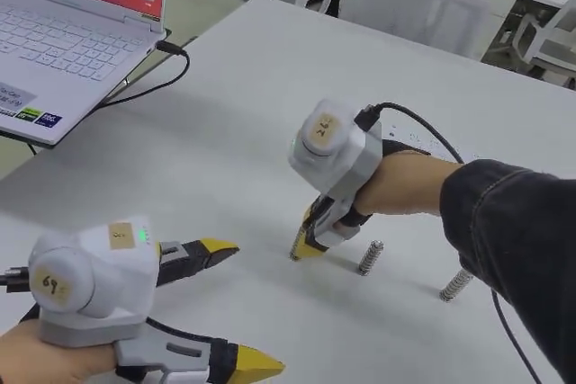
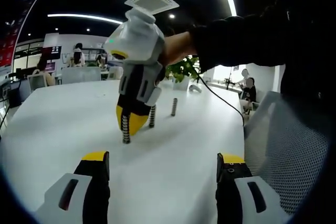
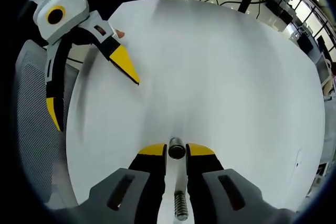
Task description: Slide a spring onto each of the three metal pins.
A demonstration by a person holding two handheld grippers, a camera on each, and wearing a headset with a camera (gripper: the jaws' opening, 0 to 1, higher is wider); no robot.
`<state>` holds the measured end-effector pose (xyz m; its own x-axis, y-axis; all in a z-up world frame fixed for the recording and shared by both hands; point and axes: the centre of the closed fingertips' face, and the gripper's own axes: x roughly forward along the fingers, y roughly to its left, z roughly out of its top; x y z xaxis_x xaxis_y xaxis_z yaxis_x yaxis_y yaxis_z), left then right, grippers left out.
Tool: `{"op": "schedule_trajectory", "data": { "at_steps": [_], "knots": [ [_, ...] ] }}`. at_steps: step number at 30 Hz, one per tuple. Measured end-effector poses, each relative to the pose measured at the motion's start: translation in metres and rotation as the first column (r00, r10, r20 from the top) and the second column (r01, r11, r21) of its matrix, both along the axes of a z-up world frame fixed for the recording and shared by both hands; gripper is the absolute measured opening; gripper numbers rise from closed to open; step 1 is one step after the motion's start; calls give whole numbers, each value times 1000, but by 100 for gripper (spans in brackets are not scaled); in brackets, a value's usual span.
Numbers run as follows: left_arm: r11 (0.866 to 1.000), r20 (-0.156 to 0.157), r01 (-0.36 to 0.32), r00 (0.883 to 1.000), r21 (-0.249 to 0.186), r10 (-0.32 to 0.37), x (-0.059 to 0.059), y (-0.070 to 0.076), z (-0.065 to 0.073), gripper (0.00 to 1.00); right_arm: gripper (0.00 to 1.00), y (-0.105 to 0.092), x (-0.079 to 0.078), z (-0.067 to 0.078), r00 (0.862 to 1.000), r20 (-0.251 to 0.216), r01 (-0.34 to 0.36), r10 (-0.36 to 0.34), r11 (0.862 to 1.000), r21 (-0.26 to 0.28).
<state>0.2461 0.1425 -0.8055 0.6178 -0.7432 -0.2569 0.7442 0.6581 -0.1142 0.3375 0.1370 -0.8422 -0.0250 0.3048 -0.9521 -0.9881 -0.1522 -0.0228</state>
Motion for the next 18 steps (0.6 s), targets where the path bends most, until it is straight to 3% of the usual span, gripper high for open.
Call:
{"op": "schedule_trajectory", "data": {
  "at_steps": [18],
  "knots": [
    [1000,0,6,1000,1,-6,2,-2,1,82,21,-15,0,3,999,0,45,-45,999,21]
  ]
}}
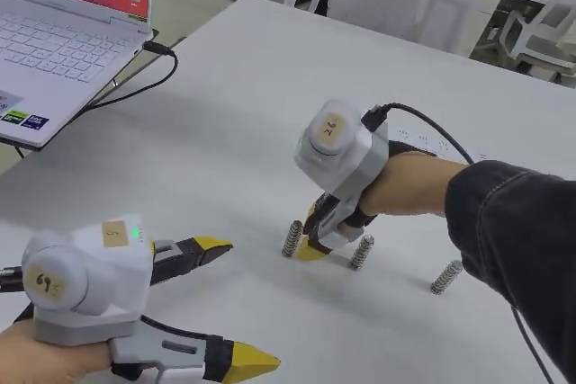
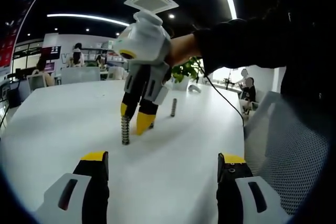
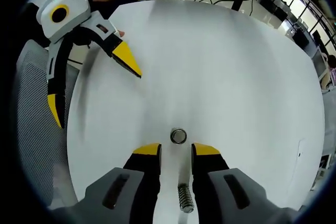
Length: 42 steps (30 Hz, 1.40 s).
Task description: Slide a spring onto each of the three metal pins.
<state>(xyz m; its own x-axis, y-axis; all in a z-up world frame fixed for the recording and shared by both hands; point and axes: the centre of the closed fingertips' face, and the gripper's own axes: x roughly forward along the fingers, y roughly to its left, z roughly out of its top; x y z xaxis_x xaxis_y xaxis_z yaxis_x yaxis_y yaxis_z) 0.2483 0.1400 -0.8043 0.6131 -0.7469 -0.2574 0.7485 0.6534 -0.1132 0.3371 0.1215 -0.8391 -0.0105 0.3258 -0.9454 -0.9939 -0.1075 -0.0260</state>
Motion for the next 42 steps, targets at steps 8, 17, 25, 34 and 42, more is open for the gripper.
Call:
{"op": "schedule_trajectory", "data": {
  "at_steps": [8,17,25,34,42],
  "knots": [
    [1000,6,8,1000,6,-8,2,-3,4,83,22,-6,-6,6,1000,-4,21,-21,1000,23],
    [1000,7,17,1000,15,-17,0,-6,6,83,23,-15,-17,6,999,-12,46,-45,998,45],
    [999,9,26,1000,21,-26,-2,-10,8,83,23,-23,-25,9,997,-16,73,-72,995,69],
    [999,17,35,999,28,-35,-2,-13,12,83,23,-31,-36,11,995,-24,98,-96,991,96],
    [999,23,42,999,33,-43,-3,-17,14,84,24,-37,-45,14,992,-34,125,-122,983,131]
  ]
}}
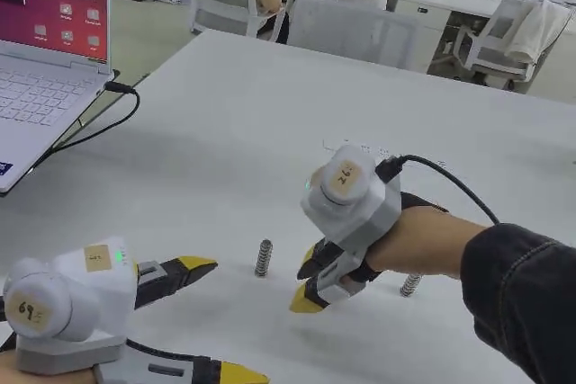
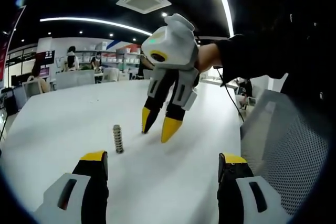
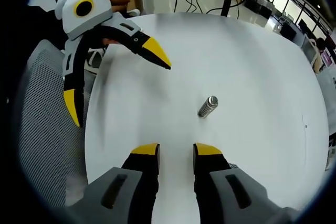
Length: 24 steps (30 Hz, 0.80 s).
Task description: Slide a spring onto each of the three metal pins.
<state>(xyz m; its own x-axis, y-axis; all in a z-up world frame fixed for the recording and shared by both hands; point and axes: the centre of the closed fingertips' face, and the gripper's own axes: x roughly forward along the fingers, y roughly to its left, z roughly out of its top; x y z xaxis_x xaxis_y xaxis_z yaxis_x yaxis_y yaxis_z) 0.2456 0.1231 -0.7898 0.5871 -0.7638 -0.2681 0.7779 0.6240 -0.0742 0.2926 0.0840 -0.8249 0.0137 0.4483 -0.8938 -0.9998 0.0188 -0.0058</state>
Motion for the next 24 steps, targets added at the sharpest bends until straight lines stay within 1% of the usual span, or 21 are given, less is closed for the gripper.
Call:
{"op": "schedule_trajectory", "data": {
  "at_steps": [5,10,15,19,24],
  "knots": [
    [1000,1,1,1000,2,-1,0,-1,0,84,24,-4,-6,2,1000,1,11,-11,1000,21],
    [1000,0,1,1000,1,-1,-1,-2,1,84,25,-8,-16,6,1000,1,20,-20,999,51],
    [1000,-4,3,1000,-2,-3,-2,-5,1,84,25,-14,-25,5,1000,-2,30,-30,997,66],
    [1000,-5,8,1000,-3,-8,-3,-8,1,84,26,-19,-30,5,999,-8,47,-46,996,81],
    [1000,-7,4,1000,-2,-4,-3,-9,1,84,26,-28,-33,5,997,-11,72,-71,993,99]
  ]
}}
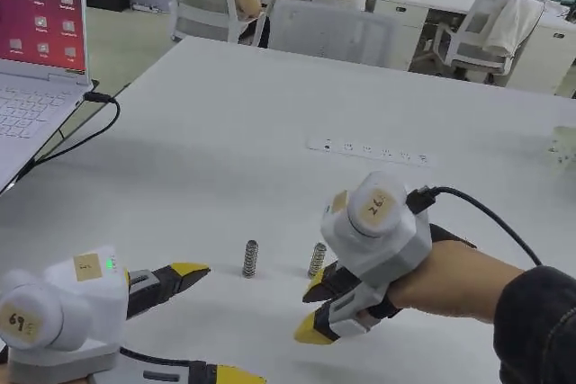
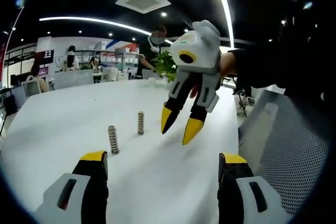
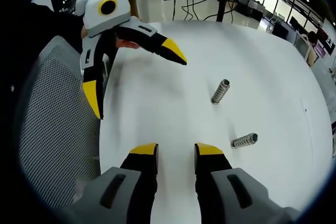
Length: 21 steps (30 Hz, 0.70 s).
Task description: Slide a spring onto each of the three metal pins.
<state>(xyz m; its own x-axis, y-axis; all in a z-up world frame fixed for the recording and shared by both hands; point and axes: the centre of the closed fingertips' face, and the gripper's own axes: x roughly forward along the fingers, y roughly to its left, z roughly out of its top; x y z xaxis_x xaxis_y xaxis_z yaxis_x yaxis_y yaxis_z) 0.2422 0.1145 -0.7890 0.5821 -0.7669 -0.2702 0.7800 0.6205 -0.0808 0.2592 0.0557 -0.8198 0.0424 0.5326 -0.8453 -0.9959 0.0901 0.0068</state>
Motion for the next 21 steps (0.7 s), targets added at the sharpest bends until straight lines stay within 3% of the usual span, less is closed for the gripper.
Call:
{"op": "schedule_trajectory", "data": {
  "at_steps": [10,21],
  "knots": [
    [1000,-8,6,1000,-1,-6,-2,-3,-1,84,27,-22,-3,2,997,-11,76,-76,996,40],
    [1000,-12,13,1000,2,-13,-4,-5,-1,84,27,-46,-5,9,984,-21,177,-176,979,102]
  ]
}}
